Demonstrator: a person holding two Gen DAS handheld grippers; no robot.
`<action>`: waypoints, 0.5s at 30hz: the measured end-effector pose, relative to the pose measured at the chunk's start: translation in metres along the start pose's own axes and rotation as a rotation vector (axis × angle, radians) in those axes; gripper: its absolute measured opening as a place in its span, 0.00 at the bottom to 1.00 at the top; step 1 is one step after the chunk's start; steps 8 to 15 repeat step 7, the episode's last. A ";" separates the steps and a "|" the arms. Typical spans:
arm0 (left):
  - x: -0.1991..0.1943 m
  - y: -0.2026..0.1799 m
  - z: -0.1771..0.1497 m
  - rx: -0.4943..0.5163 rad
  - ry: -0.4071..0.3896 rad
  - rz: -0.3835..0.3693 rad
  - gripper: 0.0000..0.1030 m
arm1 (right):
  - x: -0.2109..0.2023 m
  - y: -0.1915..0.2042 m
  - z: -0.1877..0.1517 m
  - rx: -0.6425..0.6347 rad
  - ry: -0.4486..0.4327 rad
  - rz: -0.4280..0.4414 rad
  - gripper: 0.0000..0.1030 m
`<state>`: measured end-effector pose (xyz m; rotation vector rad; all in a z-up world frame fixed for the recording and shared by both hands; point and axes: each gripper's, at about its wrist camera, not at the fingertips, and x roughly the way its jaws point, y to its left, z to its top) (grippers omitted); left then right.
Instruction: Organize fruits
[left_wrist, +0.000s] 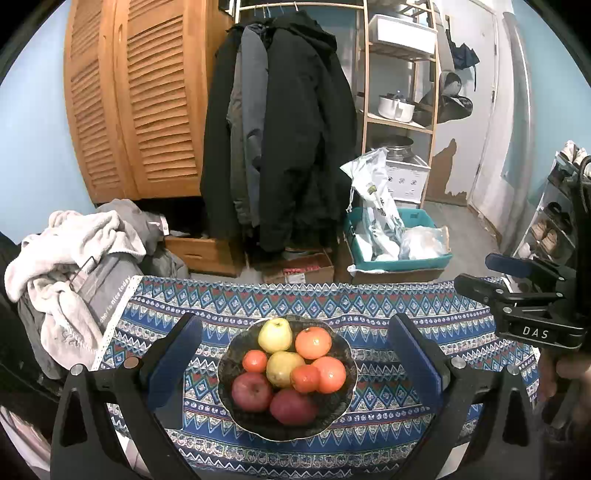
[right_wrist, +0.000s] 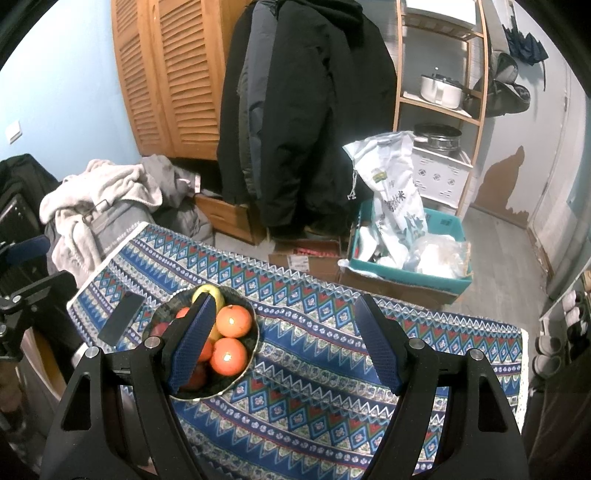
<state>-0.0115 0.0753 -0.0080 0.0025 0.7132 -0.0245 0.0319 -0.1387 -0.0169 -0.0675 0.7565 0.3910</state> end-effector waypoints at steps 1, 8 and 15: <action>-0.001 0.000 0.000 -0.002 -0.002 0.000 0.99 | 0.000 0.000 0.000 0.000 0.000 0.000 0.74; -0.003 0.004 0.002 -0.009 -0.008 0.002 0.99 | 0.000 0.000 -0.001 -0.001 0.000 0.001 0.74; -0.003 0.004 0.002 -0.009 -0.008 0.002 0.99 | 0.000 0.000 -0.001 -0.001 0.000 0.001 0.74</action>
